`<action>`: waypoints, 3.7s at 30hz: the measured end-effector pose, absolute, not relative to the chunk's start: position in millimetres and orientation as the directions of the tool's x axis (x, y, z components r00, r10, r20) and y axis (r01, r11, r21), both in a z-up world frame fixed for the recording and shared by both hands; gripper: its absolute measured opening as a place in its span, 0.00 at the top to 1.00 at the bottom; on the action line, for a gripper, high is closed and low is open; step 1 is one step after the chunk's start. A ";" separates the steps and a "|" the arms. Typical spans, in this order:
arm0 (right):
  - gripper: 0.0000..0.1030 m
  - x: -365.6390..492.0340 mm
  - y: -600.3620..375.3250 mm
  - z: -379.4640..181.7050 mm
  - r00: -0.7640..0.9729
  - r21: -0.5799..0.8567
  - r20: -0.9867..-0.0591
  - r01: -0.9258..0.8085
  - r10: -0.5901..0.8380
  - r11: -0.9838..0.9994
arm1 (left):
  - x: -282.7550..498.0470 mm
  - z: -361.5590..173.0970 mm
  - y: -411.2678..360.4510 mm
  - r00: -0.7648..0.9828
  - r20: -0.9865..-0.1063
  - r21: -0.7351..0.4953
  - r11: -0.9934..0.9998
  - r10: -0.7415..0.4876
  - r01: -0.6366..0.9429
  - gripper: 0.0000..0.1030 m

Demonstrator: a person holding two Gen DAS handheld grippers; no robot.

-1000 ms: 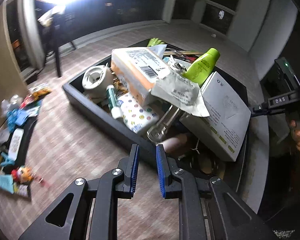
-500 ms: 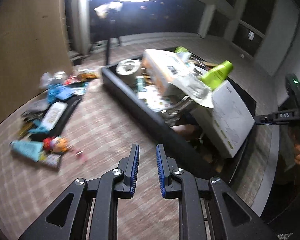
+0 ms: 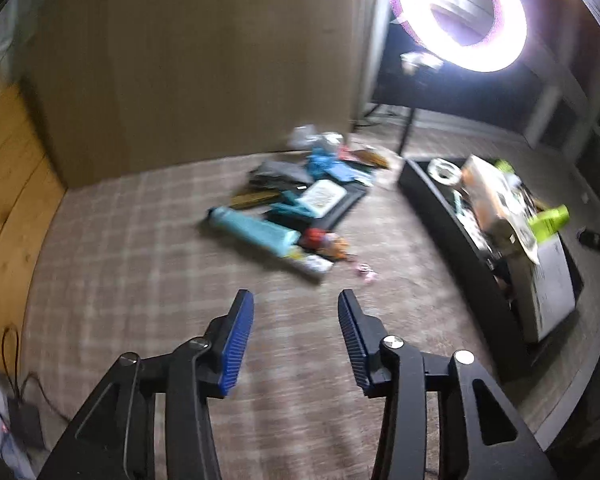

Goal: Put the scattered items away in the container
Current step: 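Move left tool toward light-blue tube while right tool approaches clown keychain, then grasp light-blue tube with left tool while right tool grasps clown keychain, then carry tube and keychain over black container and open both tools to drop them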

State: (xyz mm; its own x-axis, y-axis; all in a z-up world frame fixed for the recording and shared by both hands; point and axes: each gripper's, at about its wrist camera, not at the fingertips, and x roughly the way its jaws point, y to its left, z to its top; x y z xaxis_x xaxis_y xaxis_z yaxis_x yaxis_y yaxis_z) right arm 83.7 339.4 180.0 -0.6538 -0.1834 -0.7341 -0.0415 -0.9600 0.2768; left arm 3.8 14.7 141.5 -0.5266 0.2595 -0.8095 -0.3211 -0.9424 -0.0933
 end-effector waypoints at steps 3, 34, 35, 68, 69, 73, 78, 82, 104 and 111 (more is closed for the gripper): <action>0.66 54.4 298.5 184.0 -0.628 0.243 -0.738 0.094 -0.247 -0.966 | -11.0 138.7 0.1 -0.518 -0.817 -0.132 -0.956 0.255 -0.262 0.59; 0.59 -121.5 180.2 58.2 -0.325 0.159 -0.907 0.322 -0.267 -0.933 | -155.8 28.2 35.8 -0.290 -0.931 -0.223 -0.974 0.222 -0.032 0.60; 0.59 -121.9 178.8 55.8 -0.324 0.157 -0.908 0.324 -0.265 -0.933 | -154.6 28.1 37.3 -0.292 -0.930 -0.221 -0.975 0.222 -0.038 0.60; 0.73 -42.2 261.1 129.6 -0.535 0.434 -0.746 0.060 -0.397 -0.899 | -113.5 87.6 0.0 -0.402 -0.853 -0.315 -0.943 0.332 -0.110 0.87; 0.73 -33.0 269.6 135.4 -0.552 0.448 -0.734 0.047 -0.397 -0.893 | -111.7 93.4 7.3 -0.406 -0.846 -0.326 -0.938 0.347 -0.121 0.87; 0.73 0.6 298.6 155.0 -0.618 0.453 -0.703 -0.008 -0.351 -0.891 | -97.1 124.0 41.0 -0.413 -0.813 -0.357 -0.912 0.411 -0.204 0.87; 0.73 49.5 353.7 176.0 -0.687 0.438 -0.689 -0.137 -0.233 -0.888 | -74.0 159.9 93.0 -0.382 -0.775 -0.385 -0.855 0.504 -0.346 0.87; 0.73 97.6 413.9 186.9 -0.717 0.409 -0.692 -0.299 -0.080 -0.862 | -55.1 177.7 139.8 -0.314 -0.750 -0.420 -0.786 0.582 -0.454 0.87; 0.50 195.5 515.0 175.5 -0.639 0.326 -0.737 -0.622 0.220 -0.712 | 2.4 204.3 331.5 -0.175 -0.731 -0.329 -0.565 0.660 -0.757 0.63; 0.50 171.9 500.3 188.2 -0.666 0.329 -0.724 -0.563 0.180 -0.758 | -27.8 205.1 278.2 -0.266 -0.742 -0.311 -0.667 0.616 -0.677 0.64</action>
State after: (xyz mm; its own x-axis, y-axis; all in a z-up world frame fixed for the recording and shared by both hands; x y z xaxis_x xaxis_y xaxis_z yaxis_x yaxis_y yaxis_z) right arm 171.9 500.3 188.2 -0.6657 0.1803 -0.7241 -0.5633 -0.7579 0.3290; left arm -27.8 278.2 205.1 -0.2661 0.6157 -0.7417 -0.6774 -0.6669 -0.3105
